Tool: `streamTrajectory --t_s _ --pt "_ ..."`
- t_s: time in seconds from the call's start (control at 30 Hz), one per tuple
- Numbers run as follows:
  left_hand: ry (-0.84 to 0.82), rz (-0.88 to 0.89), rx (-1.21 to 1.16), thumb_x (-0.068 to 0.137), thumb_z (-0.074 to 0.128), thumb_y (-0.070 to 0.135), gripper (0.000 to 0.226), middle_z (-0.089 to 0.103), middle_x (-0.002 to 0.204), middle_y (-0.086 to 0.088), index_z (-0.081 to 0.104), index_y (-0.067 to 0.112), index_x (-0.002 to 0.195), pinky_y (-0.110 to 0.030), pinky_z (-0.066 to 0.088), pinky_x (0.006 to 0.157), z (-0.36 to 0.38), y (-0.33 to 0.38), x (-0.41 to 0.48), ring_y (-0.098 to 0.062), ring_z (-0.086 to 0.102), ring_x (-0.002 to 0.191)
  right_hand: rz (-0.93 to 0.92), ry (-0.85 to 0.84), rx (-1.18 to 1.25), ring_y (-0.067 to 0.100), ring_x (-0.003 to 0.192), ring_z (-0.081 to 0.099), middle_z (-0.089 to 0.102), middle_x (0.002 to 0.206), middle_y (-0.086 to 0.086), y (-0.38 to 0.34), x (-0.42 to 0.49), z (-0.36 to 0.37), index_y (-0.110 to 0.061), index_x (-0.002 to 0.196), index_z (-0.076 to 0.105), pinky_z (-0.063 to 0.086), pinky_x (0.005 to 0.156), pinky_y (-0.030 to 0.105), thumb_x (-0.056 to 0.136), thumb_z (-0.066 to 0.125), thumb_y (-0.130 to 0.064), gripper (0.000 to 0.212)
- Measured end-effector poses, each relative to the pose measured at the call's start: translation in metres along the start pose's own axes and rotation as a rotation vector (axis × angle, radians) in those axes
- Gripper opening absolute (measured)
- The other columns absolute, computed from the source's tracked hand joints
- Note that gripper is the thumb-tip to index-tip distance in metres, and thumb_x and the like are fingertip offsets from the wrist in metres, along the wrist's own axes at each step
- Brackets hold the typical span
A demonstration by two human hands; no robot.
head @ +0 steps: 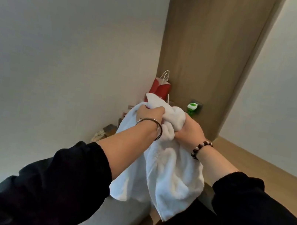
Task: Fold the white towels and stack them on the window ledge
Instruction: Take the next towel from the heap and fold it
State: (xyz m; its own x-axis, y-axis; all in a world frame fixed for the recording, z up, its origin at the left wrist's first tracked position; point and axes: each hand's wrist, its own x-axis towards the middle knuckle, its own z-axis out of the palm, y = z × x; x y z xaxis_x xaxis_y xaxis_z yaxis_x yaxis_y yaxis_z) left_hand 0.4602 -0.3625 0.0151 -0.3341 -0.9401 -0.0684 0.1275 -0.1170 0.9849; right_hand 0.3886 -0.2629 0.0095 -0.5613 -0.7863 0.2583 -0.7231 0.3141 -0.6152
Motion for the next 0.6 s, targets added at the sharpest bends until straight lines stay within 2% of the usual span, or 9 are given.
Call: streamTrajectory --t_s 0.07,0.13,0.2,0.33,0.43,0.5,0.57,0.6 --pt "-0.047 -0.015 -0.035 0.076 0.063 0.009 0.02 0.056 0.07 -0.006 0.059 0.004 0.095 -0.026 0.043 0.06 0.051 0.002 -0.008 -0.02 0.053 0.057 0.022 0.05 -0.026 0.02 0.11 0.058 0.063 0.119 -0.002 0.026 0.002 -0.04 -0.025 0.123 0.051 0.044 0.09 0.03 0.08 0.067 -0.04 0.048" --pt "-0.099 -0.05 -0.092 0.079 0.061 0.007 0.009 0.053 0.063 -0.004 0.057 0.008 0.087 -0.025 0.04 0.056 0.098 0.007 -0.02 -0.018 0.05 0.053 0.042 0.084 -0.061 0.023 0.103 0.061 0.067 0.109 0.0 0.047 0.004 -0.08 -0.024 0.116 0.053 0.048 0.089 0.035 0.075 0.066 -0.045 0.048" --pt "-0.176 -0.135 -0.192 0.079 0.058 0.004 0.013 0.05 0.056 -0.004 0.051 0.012 0.073 -0.024 0.038 0.052 0.144 0.014 -0.028 -0.018 0.048 0.05 0.065 0.109 -0.126 0.025 0.096 0.063 0.068 0.102 0.001 0.067 0.007 -0.12 -0.023 0.112 0.053 0.051 0.086 0.042 0.068 0.059 -0.053 0.054" --pt "-0.372 -0.275 -0.309 0.08 0.056 0.001 0.019 0.048 0.059 -0.006 0.045 0.013 0.07 -0.02 0.037 0.048 0.231 0.015 -0.029 -0.017 0.045 0.048 0.138 0.2 -0.261 0.027 0.093 0.062 0.067 0.101 0.002 0.115 0.016 -0.183 -0.021 0.112 0.055 0.051 0.082 0.04 0.079 0.065 -0.045 0.041" --pt "-0.489 -0.318 -0.259 0.062 0.061 0.009 0.019 0.05 0.064 -0.007 0.046 0.015 0.071 -0.022 0.041 0.053 0.292 0.002 -0.021 -0.019 0.046 0.052 0.201 0.272 -0.377 0.024 0.079 0.062 0.065 0.084 -0.005 0.163 0.03 -0.211 -0.026 0.096 0.052 0.052 0.069 0.036 0.076 0.063 -0.05 0.033" --pt "-0.61 -0.346 -0.206 0.071 0.06 0.006 0.015 0.05 0.065 -0.008 0.048 0.013 0.076 -0.02 0.043 0.047 0.332 -0.012 -0.009 -0.018 0.047 0.052 0.256 0.319 -0.427 0.024 0.074 0.059 0.061 0.079 -0.008 0.208 0.045 -0.224 -0.029 0.088 0.045 0.046 0.06 0.033 0.072 0.061 -0.055 0.034" --pt "-0.769 -0.355 -0.06 0.085 0.052 0.001 0.01 0.052 0.066 -0.007 0.051 0.01 0.08 -0.02 0.045 0.043 0.37 -0.032 0.008 -0.017 0.052 0.054 0.358 0.35 -0.457 0.026 0.08 0.059 0.061 0.088 -0.005 0.263 0.06 -0.234 -0.031 0.097 0.046 0.046 0.063 0.034 0.068 0.061 -0.058 0.042" --pt "-0.859 -0.342 0.08 0.087 0.05 0.002 0.011 0.054 0.07 -0.005 0.052 0.011 0.081 -0.022 0.046 0.047 0.386 -0.045 0.018 -0.017 0.055 0.058 0.438 0.336 -0.475 0.028 0.088 0.06 0.062 0.096 -0.001 0.293 0.065 -0.235 -0.029 0.107 0.048 0.048 0.069 0.036 0.067 0.064 -0.057 0.051"
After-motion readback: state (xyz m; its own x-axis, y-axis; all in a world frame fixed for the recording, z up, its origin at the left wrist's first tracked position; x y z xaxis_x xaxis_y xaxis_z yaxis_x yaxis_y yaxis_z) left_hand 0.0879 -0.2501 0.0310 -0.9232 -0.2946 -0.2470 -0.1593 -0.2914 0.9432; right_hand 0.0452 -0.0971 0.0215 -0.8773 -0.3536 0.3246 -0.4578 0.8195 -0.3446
